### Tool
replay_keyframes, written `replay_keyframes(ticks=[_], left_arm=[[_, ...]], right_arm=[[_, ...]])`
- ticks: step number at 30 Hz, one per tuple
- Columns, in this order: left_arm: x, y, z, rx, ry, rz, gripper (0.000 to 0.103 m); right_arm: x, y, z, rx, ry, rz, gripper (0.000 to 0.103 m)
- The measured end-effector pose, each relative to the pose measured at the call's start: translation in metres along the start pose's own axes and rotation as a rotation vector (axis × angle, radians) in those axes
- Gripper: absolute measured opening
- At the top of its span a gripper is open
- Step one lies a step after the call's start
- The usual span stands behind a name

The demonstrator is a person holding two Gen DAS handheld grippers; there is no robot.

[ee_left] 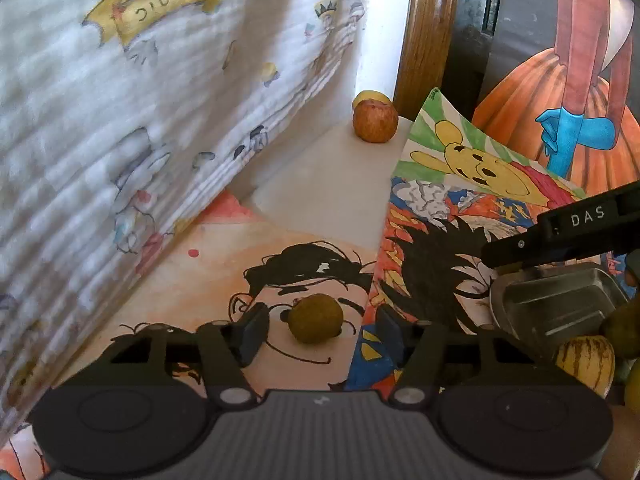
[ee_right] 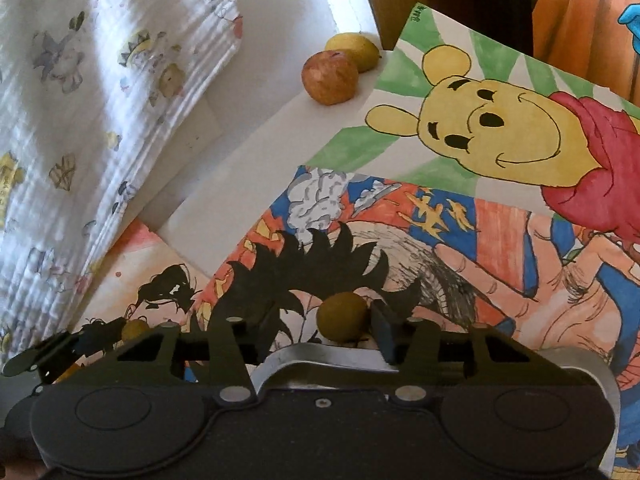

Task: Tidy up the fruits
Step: 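Grasp a small brown kiwi-like fruit with the left gripper while the right gripper grasps another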

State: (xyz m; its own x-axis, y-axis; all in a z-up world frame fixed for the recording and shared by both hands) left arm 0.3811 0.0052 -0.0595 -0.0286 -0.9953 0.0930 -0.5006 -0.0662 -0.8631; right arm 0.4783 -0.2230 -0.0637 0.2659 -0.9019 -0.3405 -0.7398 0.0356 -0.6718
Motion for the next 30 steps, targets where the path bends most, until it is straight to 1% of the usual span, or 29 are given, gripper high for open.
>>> replay_keyframes(ticks=[3, 5, 8, 9, 14, 18, 21, 25, 30], left_arm=[[0.000, 0.000, 0.002, 0.008, -0.002, -0.002, 0.052], [0.001, -0.001, 0.004, 0.013, -0.007, 0.000, 0.043], [0.000, -0.001, 0.005, 0.019, -0.015, -0.004, 0.034], [0.001, -0.001, 0.005, 0.020, -0.020, 0.001, 0.033], [0.003, -0.001, 0.006, 0.023, -0.022, 0.017, 0.032], [0.002, -0.002, 0.003, 0.017, 0.000, -0.015, 0.032], [0.002, -0.004, -0.002, 0.028, 0.001, -0.024, 0.032], [0.003, -0.009, -0.016, 0.054, 0.001, -0.043, 0.032], [0.008, -0.017, -0.039, 0.085, 0.004, -0.056, 0.032]], right_arm=[[-0.005, 0.003, 0.001, 0.000, -0.015, -0.018, 0.044], [-0.009, 0.005, 0.002, 0.003, -0.025, -0.025, 0.038], [-0.015, 0.007, 0.004, 0.006, -0.038, -0.049, 0.032], [-0.016, 0.007, 0.004, 0.008, -0.041, -0.056, 0.032], [-0.022, 0.008, 0.006, 0.011, -0.064, -0.066, 0.031], [-0.027, 0.008, 0.006, 0.008, -0.097, -0.060, 0.031], [-0.032, 0.008, 0.002, 0.016, -0.124, -0.059, 0.031], [-0.040, 0.006, -0.013, 0.045, -0.155, -0.076, 0.031], [-0.047, 0.007, -0.042, 0.095, -0.177, -0.100, 0.031]])
Point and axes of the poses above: each gripper's, at about its wrist camera, not at the fingertips, and z roughly the way its jaws point, x to its right, y to its underside, the point moved 4 cm from there along z, roughly the way its jaws point, and after that the axes turned 13 degrees about x, right-handed, at the moved point
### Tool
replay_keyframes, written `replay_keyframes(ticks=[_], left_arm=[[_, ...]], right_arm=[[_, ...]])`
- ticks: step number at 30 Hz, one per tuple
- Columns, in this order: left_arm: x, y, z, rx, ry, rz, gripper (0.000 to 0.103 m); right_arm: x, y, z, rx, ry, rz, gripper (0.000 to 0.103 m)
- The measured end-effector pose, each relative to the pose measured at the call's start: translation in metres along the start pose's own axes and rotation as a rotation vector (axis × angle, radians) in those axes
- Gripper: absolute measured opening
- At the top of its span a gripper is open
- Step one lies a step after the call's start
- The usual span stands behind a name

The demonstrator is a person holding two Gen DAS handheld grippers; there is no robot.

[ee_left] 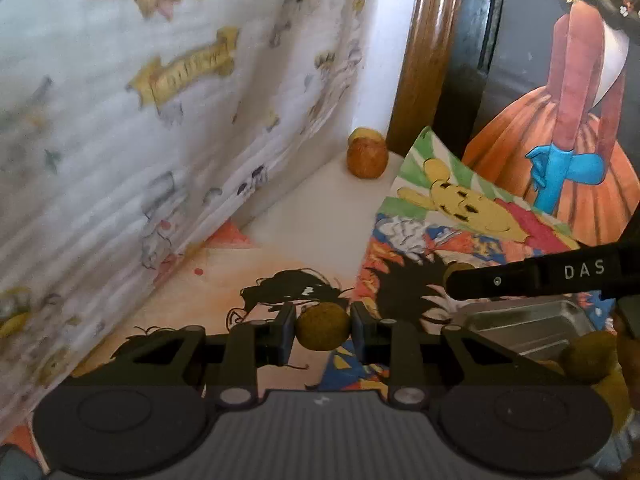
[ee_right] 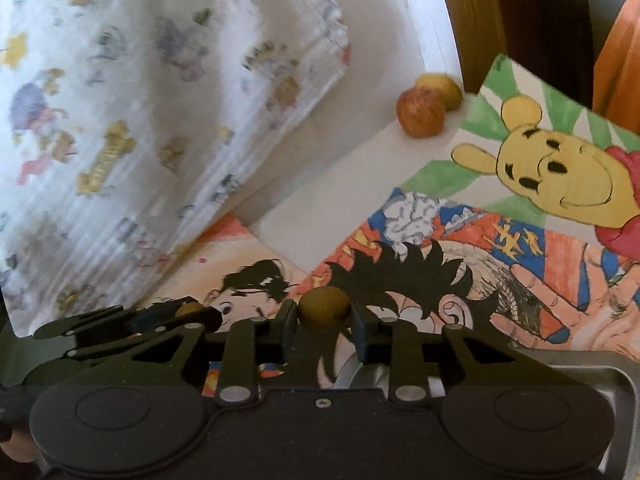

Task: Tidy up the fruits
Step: 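Grasp a small brown kiwi-like fruit with the left gripper while the right gripper grasps another, then carry the small brown fruit with the left gripper while the right gripper carries its fruit to the tray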

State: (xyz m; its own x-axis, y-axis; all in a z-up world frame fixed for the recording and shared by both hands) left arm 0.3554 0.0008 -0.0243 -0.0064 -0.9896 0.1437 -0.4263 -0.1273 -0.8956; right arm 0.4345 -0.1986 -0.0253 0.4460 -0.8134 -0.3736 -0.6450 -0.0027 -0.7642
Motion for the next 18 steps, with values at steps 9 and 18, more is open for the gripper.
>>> replay_keyframes(ticks=[9, 18], left_arm=[[0.024, -0.005, -0.047, 0.037, 0.038, 0.007, 0.032], [0.044, 0.005, -0.089, 0.061, 0.082, -0.014, 0.032]], right_arm=[[-0.022, 0.007, -0.063, 0.083, -0.017, -0.047, 0.031], [-0.048, 0.031, -0.111, 0.125, -0.005, -0.158, 0.031]])
Point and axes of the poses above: each gripper's, at about its wrist camera, not at the fingertips, and z roughly the way its jaws point, x to its right, y to its underside, the point moved 4 cm from there along z, roughly the way its jaws point, and after that the axes turned 13 degrees about x, right-handed, at the moved point
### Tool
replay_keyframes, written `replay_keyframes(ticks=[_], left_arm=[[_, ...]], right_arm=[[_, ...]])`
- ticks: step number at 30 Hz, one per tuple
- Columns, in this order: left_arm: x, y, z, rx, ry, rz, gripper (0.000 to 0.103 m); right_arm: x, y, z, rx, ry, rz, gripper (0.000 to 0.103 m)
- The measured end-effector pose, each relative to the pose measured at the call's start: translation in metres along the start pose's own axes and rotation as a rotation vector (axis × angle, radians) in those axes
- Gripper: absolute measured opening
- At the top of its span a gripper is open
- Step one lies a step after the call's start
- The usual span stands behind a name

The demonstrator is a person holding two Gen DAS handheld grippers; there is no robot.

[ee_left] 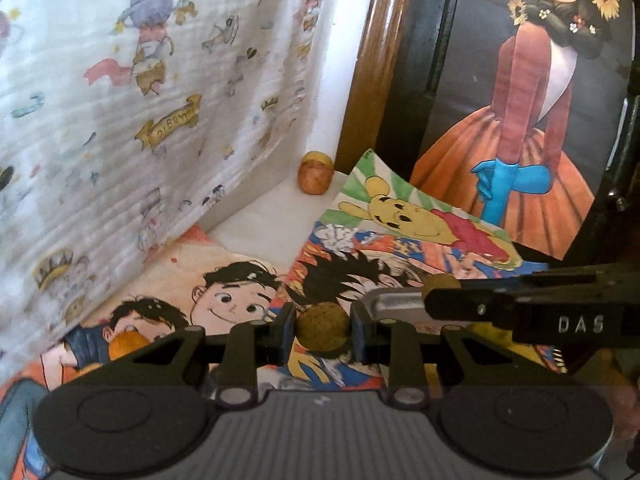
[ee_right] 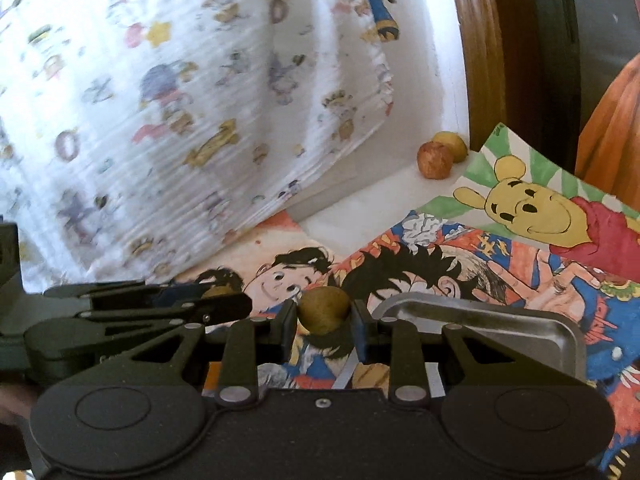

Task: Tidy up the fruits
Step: 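Carry the small brown fruit with the left gripper while the right gripper carries its fruit to the tray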

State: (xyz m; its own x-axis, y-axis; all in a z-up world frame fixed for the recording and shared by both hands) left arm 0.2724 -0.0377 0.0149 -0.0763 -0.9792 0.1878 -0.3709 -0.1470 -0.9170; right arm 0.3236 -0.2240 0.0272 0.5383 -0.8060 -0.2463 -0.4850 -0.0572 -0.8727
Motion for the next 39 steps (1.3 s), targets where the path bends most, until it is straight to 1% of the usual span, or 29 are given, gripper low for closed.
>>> replay_keyframes(ticks=[4, 13, 22, 31, 35, 39], left_arm=[[0.004, 0.006, -0.017, 0.004, 0.009, -0.020, 0.032], [0.012, 0.027, -0.046, -0.004, 0.036, -0.074, 0.032], [0.016, 0.048, -0.066, -0.021, 0.046, -0.116, 0.032], [0.024, 0.062, -0.081, -0.039, 0.055, -0.131, 0.032], [0.031, 0.067, -0.087, -0.046, 0.071, -0.128, 0.032], [0.040, 0.074, -0.089, -0.062, 0.093, -0.118, 0.032]], right_arm=[[-0.014, 0.010, -0.019, 0.014, -0.003, -0.034, 0.031], [-0.036, 0.036, -0.060, 0.038, 0.006, -0.065, 0.031], [-0.053, 0.058, -0.084, 0.020, 0.023, -0.113, 0.031], [-0.057, 0.080, -0.107, 0.019, 0.053, -0.113, 0.031], [-0.053, 0.095, -0.119, 0.018, 0.077, -0.108, 0.031], [-0.043, 0.111, -0.131, 0.011, 0.110, -0.072, 0.031]])
Point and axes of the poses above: each gripper's, at about its wrist camera, not at the fingertips, and z roughly the way its jaws point, x to its right, y to its underside, the point moved 4 cm from there along z, roughly the way its jaws point, and after that the axes turned 13 degrees about x, right-handed, at the moved point
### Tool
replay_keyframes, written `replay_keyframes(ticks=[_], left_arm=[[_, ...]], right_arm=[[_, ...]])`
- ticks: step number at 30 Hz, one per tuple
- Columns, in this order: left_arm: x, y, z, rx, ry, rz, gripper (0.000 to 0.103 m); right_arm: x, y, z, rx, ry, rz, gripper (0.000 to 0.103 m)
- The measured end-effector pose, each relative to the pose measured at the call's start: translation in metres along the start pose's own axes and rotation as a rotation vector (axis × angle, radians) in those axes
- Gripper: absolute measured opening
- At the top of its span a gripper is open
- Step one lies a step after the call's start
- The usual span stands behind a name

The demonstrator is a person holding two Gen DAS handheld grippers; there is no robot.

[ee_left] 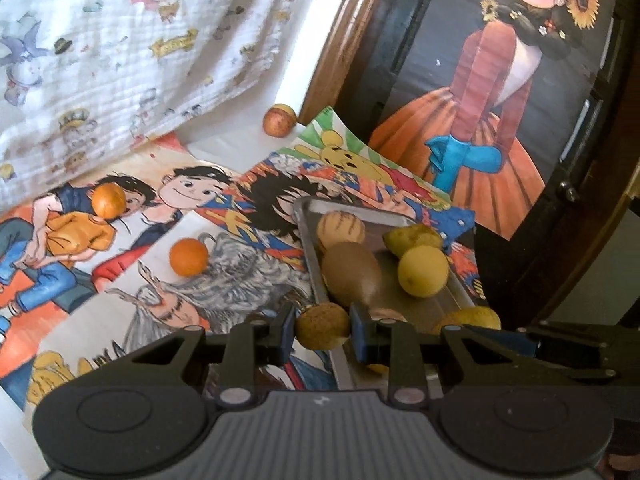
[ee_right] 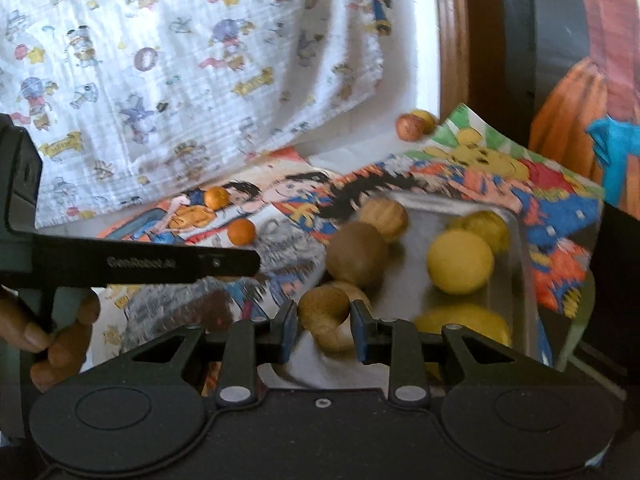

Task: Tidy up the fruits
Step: 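Carry the small brown fruit with the left gripper while the right gripper carries its fruit to the tray, then lower and open the left gripper on the tray while the right gripper releases its fruit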

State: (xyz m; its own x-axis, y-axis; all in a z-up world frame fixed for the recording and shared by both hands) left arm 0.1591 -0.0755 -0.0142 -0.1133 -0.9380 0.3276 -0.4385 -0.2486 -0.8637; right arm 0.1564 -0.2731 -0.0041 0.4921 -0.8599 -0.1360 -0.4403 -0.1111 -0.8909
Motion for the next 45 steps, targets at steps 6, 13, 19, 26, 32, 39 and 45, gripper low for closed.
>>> replay_keyframes(ticks=[6, 13, 19, 26, 32, 39, 45], left_arm=[[0.017, 0.014, 0.003, -0.038, 0.049, 0.022, 0.032], [0.038, 0.029, 0.012, -0.092, 0.093, 0.056, 0.032], [0.045, 0.035, 0.017, -0.115, 0.101, 0.076, 0.032], [0.050, 0.040, 0.021, -0.137, 0.102, 0.094, 0.032], [0.052, 0.043, 0.028, -0.161, 0.097, 0.098, 0.032], [0.053, 0.044, 0.036, -0.171, 0.094, 0.106, 0.032], [0.052, 0.045, 0.040, -0.169, 0.088, 0.103, 0.032]], right_arm=[[0.024, 0.019, -0.015, -0.002, 0.070, 0.057, 0.031], [0.046, 0.032, -0.023, 0.007, 0.120, 0.107, 0.031], [0.053, 0.038, -0.024, 0.005, 0.125, 0.129, 0.031], [0.056, 0.042, -0.025, 0.014, 0.136, 0.135, 0.031], [0.059, 0.048, -0.023, 0.012, 0.143, 0.149, 0.031], [0.064, 0.053, -0.020, 0.019, 0.154, 0.167, 0.031], [0.067, 0.052, -0.016, 0.036, 0.168, 0.173, 0.031]])
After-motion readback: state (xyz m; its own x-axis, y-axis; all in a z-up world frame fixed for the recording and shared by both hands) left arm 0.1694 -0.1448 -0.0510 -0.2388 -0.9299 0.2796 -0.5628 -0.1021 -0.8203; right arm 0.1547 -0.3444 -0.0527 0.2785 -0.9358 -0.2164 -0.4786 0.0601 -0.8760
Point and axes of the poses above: each gripper's, at about its wrist camera, not at the fingertips, and z roughly the way its jaws point, x to its right, y to its underside, the point moved 4 cm from there along z, roughly the way its jaws point, and after that the axes turned 13 degrees about x, right-handed, at the moved point
